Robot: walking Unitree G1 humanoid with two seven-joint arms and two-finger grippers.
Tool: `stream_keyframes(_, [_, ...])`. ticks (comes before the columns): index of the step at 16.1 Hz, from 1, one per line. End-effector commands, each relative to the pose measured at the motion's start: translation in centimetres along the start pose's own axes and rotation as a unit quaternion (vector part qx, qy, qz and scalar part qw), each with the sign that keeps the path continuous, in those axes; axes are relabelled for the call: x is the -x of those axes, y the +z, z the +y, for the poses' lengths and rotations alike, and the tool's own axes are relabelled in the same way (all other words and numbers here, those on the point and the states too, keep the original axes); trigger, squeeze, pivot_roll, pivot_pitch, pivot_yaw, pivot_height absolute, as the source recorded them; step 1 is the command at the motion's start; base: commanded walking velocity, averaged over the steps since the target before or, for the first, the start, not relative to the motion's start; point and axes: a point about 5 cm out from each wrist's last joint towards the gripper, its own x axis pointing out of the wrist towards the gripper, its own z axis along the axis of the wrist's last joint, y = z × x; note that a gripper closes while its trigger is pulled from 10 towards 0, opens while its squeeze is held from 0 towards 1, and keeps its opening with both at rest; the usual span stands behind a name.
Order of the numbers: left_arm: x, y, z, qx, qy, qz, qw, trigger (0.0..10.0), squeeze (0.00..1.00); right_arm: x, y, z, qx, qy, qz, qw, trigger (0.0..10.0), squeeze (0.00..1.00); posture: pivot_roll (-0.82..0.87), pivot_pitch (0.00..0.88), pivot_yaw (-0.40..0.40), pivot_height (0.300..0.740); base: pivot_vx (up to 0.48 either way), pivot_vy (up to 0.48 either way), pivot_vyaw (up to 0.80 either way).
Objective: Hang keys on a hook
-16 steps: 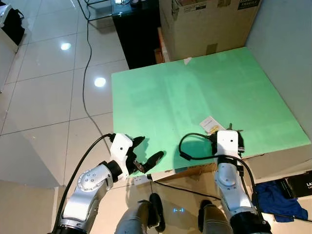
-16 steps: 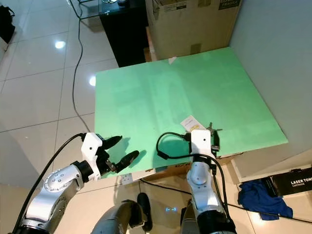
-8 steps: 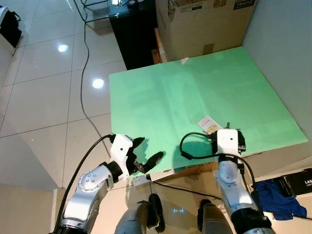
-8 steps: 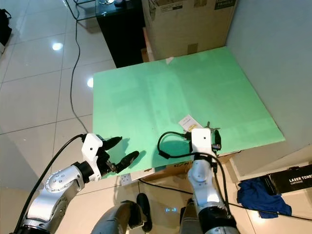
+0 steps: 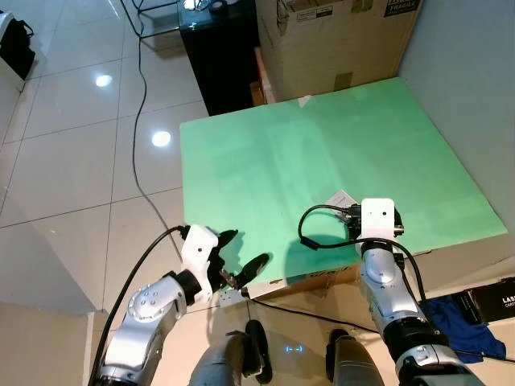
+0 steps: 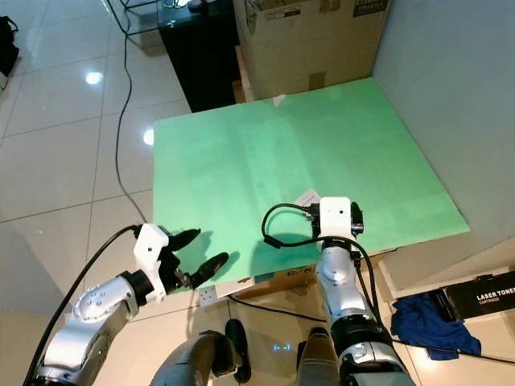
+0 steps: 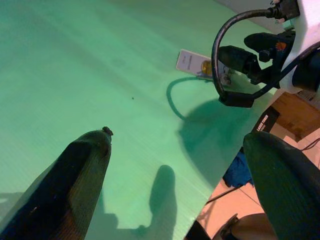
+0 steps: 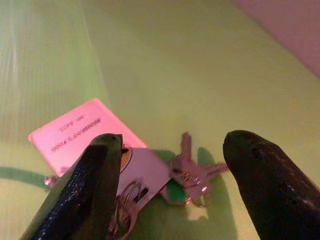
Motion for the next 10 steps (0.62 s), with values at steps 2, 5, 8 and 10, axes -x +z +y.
stream_keyframes(2, [0.6, -0.1, 0.1, -0.01, 0.007, 0.008, 1.0, 10.0, 0.0, 0.5, -1.1, 0.9, -0.012, 0.017, 0.027, 0.999, 10.0, 0.0, -0.06, 0.261, 0.151, 0.74, 0.0, 0.0, 0.0])
stream_keyframes(5, [0.7, -0.2, 0.1, -0.009, 0.008, 0.009, 1.0, 10.0, 0.0, 0.8, -1.8, 1.6, -0.03, 0.034, 0.05, 0.998, 10.0, 0.0, -0.06, 0.265, 0.152, 0.74, 0.0, 0.0, 0.0])
stream_keyframes(8, [0.7, -0.2, 0.1, -0.009, 0.007, 0.01, 1.0, 10.0, 0.0, 0.8, -2.0, 1.7, -0.038, 0.04, 0.057, 0.997, 0.0, 0.0, -0.06, 0.266, 0.153, 0.74, 0.0, 0.0, 0.0])
stream_keyframes(10, [0.6, -0.2, 0.1, -0.009, 0.007, 0.01, 1.0, 10.0, 0.0, 0.7, -2.0, 1.5, -0.044, 0.042, 0.057, 0.997, 0.0, 0.0, -0.06, 0.262, 0.152, 0.74, 0.0, 0.0, 0.0])
